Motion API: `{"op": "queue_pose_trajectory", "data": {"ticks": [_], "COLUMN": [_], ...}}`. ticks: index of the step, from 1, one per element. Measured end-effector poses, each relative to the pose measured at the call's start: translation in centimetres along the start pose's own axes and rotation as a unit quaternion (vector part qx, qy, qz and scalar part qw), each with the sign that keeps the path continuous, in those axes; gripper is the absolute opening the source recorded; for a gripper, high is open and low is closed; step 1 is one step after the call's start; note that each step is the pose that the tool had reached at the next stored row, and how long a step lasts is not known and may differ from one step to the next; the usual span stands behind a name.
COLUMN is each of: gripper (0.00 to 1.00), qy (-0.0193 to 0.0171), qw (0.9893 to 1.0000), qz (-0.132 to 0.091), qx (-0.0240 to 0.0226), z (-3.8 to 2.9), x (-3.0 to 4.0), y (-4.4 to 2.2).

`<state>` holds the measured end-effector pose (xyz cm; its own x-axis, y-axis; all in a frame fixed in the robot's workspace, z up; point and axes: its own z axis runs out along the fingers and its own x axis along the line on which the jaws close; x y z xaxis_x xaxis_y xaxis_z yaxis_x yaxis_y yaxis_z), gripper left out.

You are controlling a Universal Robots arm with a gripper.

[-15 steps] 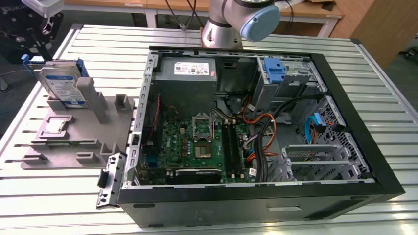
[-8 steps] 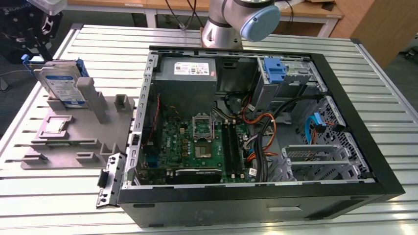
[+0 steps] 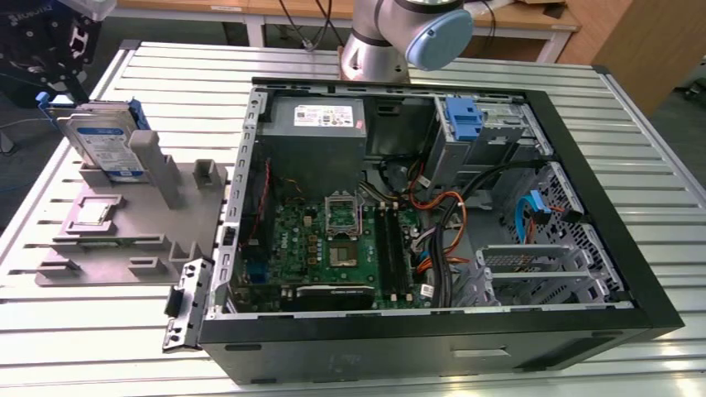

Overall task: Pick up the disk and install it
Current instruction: 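Pick up the disk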

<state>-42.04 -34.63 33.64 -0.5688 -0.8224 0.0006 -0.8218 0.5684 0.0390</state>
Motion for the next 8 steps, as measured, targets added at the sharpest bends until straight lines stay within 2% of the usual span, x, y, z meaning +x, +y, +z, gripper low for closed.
{"op": "queue_pose_trajectory", "data": {"ticks": [2, 5, 8], "gripper": [0.1, 0.1, 0.1], "qy": [0.0007, 0.0018, 0.0019], "qw": [0.9998, 0.999, 0.9982], "qz": [-0.018, -0.045, -0.06], "qx": [0.0, 0.0, -0.0003], "z": [0.02, 0.03, 0.03], "x": [0.0, 0.0, 0.0], "y": [0.0, 0.0, 0.0]}}
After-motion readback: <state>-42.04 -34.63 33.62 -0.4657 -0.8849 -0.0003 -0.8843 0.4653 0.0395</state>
